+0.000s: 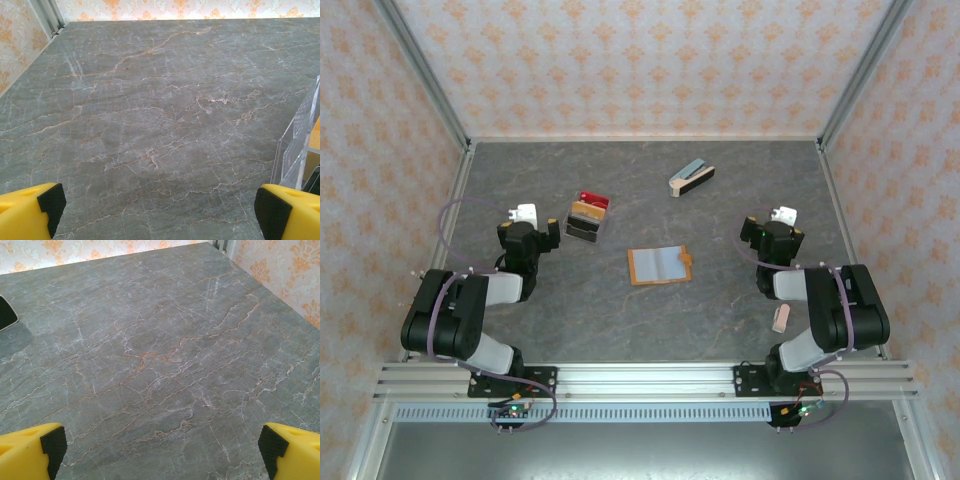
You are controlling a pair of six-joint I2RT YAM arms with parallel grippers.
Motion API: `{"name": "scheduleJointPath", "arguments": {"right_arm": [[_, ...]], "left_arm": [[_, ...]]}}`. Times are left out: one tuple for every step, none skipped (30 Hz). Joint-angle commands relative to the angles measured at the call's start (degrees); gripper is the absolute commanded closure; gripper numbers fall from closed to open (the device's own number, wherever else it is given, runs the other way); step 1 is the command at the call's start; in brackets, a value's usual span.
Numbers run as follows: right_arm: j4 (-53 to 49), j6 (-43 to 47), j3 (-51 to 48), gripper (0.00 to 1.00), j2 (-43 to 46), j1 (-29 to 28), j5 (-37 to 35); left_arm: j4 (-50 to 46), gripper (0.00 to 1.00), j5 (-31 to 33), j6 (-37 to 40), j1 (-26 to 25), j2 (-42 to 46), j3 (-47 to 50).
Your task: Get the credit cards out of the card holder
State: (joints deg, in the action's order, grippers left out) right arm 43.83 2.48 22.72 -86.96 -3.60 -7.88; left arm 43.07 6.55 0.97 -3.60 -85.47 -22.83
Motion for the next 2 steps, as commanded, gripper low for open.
{"name": "scheduleJointPath", "arguments": {"right_arm": [[1.67,0.25,0.71,0.0,0.0,0.26,0.38],[2.74,1.0,-0.1,0.0,0.27,0.26,2.02]], "left_arm": [[-0.05,0.0,0.28,-0.31,0.43,-0.4,-1.43],[-0.09,0.0,0.3,-0.29,0.43,-0.37,-1.43]]}}
